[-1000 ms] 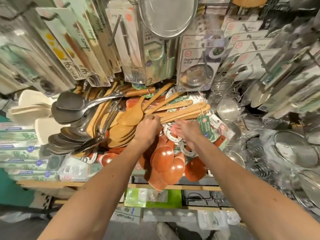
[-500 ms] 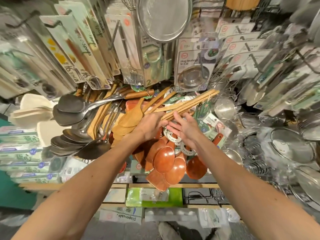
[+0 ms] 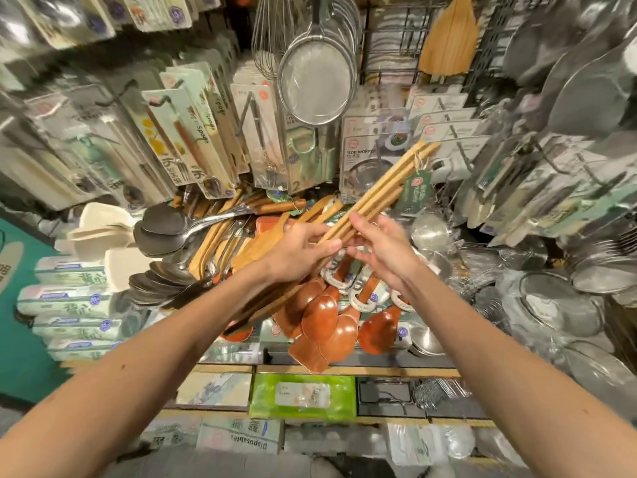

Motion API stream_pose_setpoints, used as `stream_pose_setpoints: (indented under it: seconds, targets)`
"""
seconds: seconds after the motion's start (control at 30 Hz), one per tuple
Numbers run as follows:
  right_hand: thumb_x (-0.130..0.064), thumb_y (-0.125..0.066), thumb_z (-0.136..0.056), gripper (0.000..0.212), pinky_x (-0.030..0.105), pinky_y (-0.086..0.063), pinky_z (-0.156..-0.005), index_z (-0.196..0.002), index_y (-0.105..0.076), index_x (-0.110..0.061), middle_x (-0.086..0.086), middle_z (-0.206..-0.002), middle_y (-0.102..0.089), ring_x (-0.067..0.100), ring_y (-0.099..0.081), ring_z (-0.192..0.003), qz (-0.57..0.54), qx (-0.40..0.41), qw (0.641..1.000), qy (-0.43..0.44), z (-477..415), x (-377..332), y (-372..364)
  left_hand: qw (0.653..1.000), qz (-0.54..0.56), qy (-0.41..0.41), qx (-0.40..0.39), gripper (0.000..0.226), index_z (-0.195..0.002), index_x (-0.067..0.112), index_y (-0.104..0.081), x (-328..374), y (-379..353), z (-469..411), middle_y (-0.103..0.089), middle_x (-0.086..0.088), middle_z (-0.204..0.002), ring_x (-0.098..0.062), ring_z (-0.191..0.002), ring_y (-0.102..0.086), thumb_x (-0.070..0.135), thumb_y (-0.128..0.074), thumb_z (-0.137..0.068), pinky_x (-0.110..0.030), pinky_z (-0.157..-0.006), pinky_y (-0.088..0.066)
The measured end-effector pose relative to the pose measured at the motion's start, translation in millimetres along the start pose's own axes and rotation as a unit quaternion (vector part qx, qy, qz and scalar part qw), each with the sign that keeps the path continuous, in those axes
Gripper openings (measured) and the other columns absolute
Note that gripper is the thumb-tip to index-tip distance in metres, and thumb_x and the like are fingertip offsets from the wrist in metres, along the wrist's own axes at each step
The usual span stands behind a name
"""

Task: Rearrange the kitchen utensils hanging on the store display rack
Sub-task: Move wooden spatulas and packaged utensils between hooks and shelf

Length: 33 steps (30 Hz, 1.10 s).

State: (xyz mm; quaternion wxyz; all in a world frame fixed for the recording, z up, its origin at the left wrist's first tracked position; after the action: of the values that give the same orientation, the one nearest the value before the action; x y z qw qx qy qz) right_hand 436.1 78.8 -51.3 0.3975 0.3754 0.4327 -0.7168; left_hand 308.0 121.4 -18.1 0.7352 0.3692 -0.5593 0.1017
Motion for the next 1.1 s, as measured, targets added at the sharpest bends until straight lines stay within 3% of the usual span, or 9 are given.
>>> stream_pose_setpoints:
  seconds: [0.17,0.37,0.53,0.67,0.8,0.9,0.97,1.1]
  targets:
    - [-0.015,-0.069,-0.089,0.016,0.031,-0.058,-0.072,-0.102,-0.066,-0.007,0.008,-0.088,-0.077,0.018,-0.073,-0.08,0.056,0.008,0.997,0.05,36.3,-44.8,1.6,0.997,0.067,0.044,-0.006,0.021,-0.11,0.001,-0.065,38.5,-14.6,18.7,-0.062,0.003,-0.076,0.004,-0.057,-0.059,0.014,-0.049,-0.103,-0.012,-0.055,-0.046]
    - [-0.01,-0.066,-0.092,0.011,0.024,-0.056,-0.056,-0.099,-0.066,-0.001,0.01,-0.081,-0.074,0.015,-0.07,-0.067,0.103,0.031,0.989,0.1,78.4,-91.9,18.4,0.978,0.181,0.087,0.048,0.038,-0.111,0.007,-0.069,81.8,-42.4,28.7,-0.07,-0.001,-0.077,-0.011,-0.064,-0.067,0.031,-0.04,-0.107,-0.025,-0.056,-0.053]
    - [-0.013,-0.064,-0.094,0.013,0.031,-0.058,-0.062,-0.091,-0.066,0.0,0.011,-0.078,-0.072,0.019,-0.069,-0.066,0.143,0.055,0.977,0.15,110.9,-125.2,48.4,0.983,0.133,0.059,0.114,0.024,-0.094,0.015,-0.069,122.9,-68.2,26.9,-0.069,0.002,-0.071,-0.016,-0.063,-0.063,0.03,-0.053,-0.102,-0.034,-0.067,-0.054]
    - [-0.021,-0.061,-0.096,0.018,0.052,-0.053,-0.078,-0.086,-0.067,-0.008,0.014,-0.081,-0.069,0.027,-0.064,-0.075,0.182,0.085,0.961,0.191,130.1,-152.1,75.3,0.978,0.145,0.025,0.146,0.02,-0.104,0.004,-0.062,169.2,-92.9,21.2,-0.065,0.005,-0.057,-0.008,-0.047,-0.058,0.023,-0.055,-0.102,-0.024,-0.05,-0.049]
    - [-0.037,-0.057,-0.096,0.024,0.047,-0.055,-0.086,-0.089,-0.069,-0.018,0.003,-0.088,-0.074,0.021,-0.069,-0.084,0.186,0.114,0.948,0.232,148.5,-179.4,95.1,0.978,0.105,-0.004,0.18,0.024,-0.095,0.016,-0.059,209.2,-115.5,12.8,-0.07,0.0,-0.07,-0.017,-0.064,-0.065,0.039,-0.056,-0.099,-0.041,-0.066,-0.053]
    - [-0.029,-0.05,-0.102,0.027,0.031,-0.057,-0.069,-0.094,-0.069,-0.012,0.005,-0.084,-0.072,0.014,-0.067,-0.073,0.2,0.089,0.939,0.264,170.6,-200.2,104.9,0.967,0.166,0.008,0.194,0.021,-0.097,0.015,-0.053,229.1,-134.7,9.2,-0.068,-0.008,-0.075,-0.019,-0.061,-0.067,0.035,-0.049,-0.103,-0.039,-0.059,-0.056]
    - [-0.027,-0.05,-0.101,0.031,0.022,-0.048,-0.056,-0.096,-0.066,0.0,0.004,-0.073,-0.063,0.009,-0.058,-0.058,0.192,0.093,0.938,0.273,178.9,-209.9,118.9,0.949,0.241,0.01,0.202,0.018,-0.097,0.015,-0.046,241.4,-147.4,7.8,-0.066,-0.01,-0.073,-0.019,-0.055,-0.066,0.03,-0.043,-0.106,-0.035,-0.053,-0.055]
    - [-0.022,-0.049,-0.101,0.018,0.031,-0.043,-0.05,-0.095,-0.058,-0.008,0.0,-0.056,-0.051,0.018,-0.052,-0.052,0.134,0.087,0.951,0.263,182.0,-226.8,143.7,0.935,0.264,0.002,0.237,0.015,-0.099,0.015,-0.04,257.0,-156.0,-0.5,-0.061,-0.01,-0.068,-0.021,-0.051,-0.062,0.027,-0.038,-0.108,-0.036,-0.053,-0.056]
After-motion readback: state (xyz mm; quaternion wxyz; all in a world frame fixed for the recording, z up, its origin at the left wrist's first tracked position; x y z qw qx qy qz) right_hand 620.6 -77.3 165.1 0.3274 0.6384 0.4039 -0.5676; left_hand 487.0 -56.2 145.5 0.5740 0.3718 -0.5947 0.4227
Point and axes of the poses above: each hand's wrist, its own z-axis away from the middle knuckle, its own y-axis out of the back of the hand, x = y × z, the point moved 7 cm from there along -z, towards the middle knuckle
